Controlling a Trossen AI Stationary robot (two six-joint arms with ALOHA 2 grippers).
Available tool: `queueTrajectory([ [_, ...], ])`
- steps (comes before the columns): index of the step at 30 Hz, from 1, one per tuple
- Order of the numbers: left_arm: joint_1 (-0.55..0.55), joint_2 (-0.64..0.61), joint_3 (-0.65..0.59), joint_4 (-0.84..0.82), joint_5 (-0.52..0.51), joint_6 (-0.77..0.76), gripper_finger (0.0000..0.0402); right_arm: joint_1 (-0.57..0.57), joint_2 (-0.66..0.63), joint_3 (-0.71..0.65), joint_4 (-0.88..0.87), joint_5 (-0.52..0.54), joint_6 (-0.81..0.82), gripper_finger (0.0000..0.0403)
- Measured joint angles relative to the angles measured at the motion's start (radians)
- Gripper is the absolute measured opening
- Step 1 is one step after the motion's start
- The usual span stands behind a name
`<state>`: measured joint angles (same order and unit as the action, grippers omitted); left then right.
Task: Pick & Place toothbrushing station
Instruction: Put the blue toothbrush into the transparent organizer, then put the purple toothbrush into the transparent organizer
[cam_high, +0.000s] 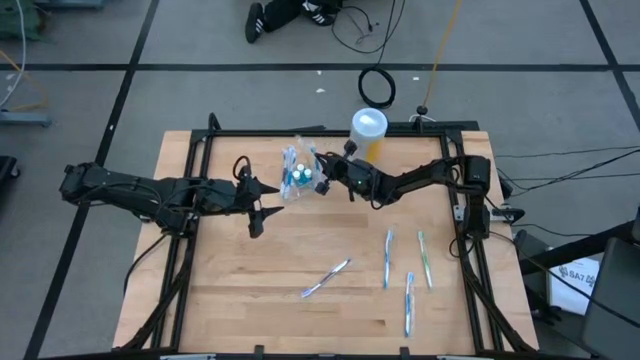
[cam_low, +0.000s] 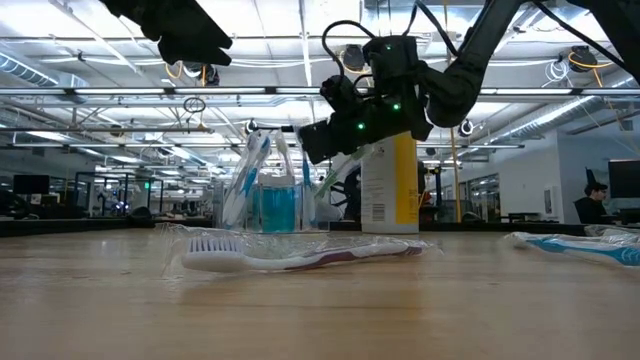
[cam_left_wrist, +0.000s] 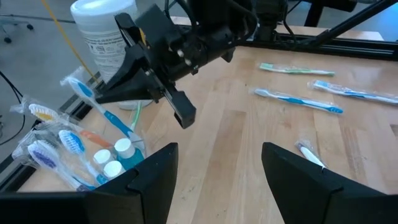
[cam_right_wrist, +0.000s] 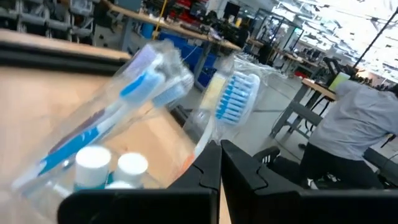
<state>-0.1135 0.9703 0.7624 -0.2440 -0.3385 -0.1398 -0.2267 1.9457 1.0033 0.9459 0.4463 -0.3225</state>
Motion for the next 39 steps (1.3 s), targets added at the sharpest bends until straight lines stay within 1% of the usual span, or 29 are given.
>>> queueTrajectory([
  [4, 0.0, 0.0, 0.0, -0.001, 0.0, 0.0, 0.0239, 0.019, -0.008, -0.001, -0.021, 0.005, 0.047, 0.0],
  [7, 0.0, 0.0, 0.0, -0.007, 0.006, 0.0, 0.0239, 0.037, -0.008, -0.001, -0.024, 0.062, 0.075, 0.0],
  [10, 0.0, 0.0, 0.0, -0.01, 0.007, 0.0, 0.0239, 0.053, -0.008, -0.001, -0.031, 0.13, 0.03, 0.0],
  [12, 0.0, 0.0, 0.0, -0.01, 0.007, 0.001, 0.0239, 0.059, -0.008, -0.001, -0.066, 0.156, -0.001, 0.0],
  [18, 0.0, 0.0, 0.0, -0.01, 0.007, -0.002, 0.0239, 0.059, -0.009, -0.001, -0.096, 0.155, -0.082, 0.0],
  [21, 0.0, 0.0, 0.0, -0.01, 0.007, -0.013, 0.0239, 0.066, -0.009, -0.001, -0.1, 0.155, -0.128, 0.0007],
  [25, 0.0, 0.0, 0.0, -0.01, 0.007, -0.017, 0.0239, 0.087, -0.009, -0.001, -0.101, 0.153, -0.171, 0.0033],
  [31, 0.0, 0.0, 0.0, -0.01, 0.007, -0.025, 0.0239, 0.112, -0.009, -0.001, -0.104, 0.163, -0.176, 0.0096],
  [33, 0.0, 0.0, 0.0, -0.01, 0.007, -0.029, 0.0239, 0.119, -0.009, -0.001, -0.1, 0.21, -0.177, 0.0117],
  [37, 0.0, 0.0, 0.0, -0.01, 0.008, -0.052, 0.0239, 0.137, -0.044, -0.001, -0.128, 0.377, -0.18, 0.0153],
  [39, 0.0, 0.0, 0.0, -0.009, 0.008, -0.067, 0.0239, 0.154, -0.074, -0.001, -0.171, 0.435, -0.184, 0.0166],
])
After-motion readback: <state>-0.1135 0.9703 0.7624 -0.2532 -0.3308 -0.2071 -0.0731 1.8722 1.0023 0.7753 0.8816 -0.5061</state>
